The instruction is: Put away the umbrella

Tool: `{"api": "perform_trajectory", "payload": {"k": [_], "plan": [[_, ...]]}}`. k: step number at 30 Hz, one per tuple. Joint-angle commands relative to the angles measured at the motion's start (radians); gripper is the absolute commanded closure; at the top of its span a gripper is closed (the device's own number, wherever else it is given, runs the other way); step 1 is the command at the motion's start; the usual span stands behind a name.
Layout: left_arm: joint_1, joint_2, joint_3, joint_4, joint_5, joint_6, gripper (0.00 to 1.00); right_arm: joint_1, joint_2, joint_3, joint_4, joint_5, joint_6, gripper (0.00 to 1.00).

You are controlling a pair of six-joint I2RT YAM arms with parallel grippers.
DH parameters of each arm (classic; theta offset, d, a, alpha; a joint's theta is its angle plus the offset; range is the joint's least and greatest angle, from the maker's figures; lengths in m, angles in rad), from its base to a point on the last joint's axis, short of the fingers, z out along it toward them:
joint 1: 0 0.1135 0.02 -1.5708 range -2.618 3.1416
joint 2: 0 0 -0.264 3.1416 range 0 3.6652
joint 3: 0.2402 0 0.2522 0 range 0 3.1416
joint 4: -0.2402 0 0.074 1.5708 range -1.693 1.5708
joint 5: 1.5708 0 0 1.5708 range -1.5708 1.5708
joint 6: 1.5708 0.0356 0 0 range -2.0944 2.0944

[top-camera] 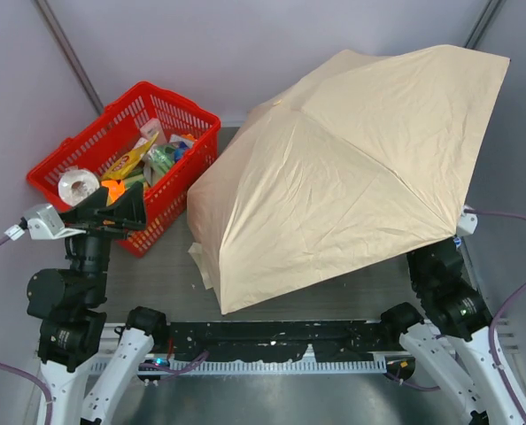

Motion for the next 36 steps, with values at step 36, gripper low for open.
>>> {"api": "perform_trajectory", "payload": {"k": [36], "plan": [[-0.026, 0.053, 0.041, -0.065, 0.141, -0.011, 0.0, -0.001, 0.749, -0.014, 0.792, -0.197, -0.661, 0.23]]}}
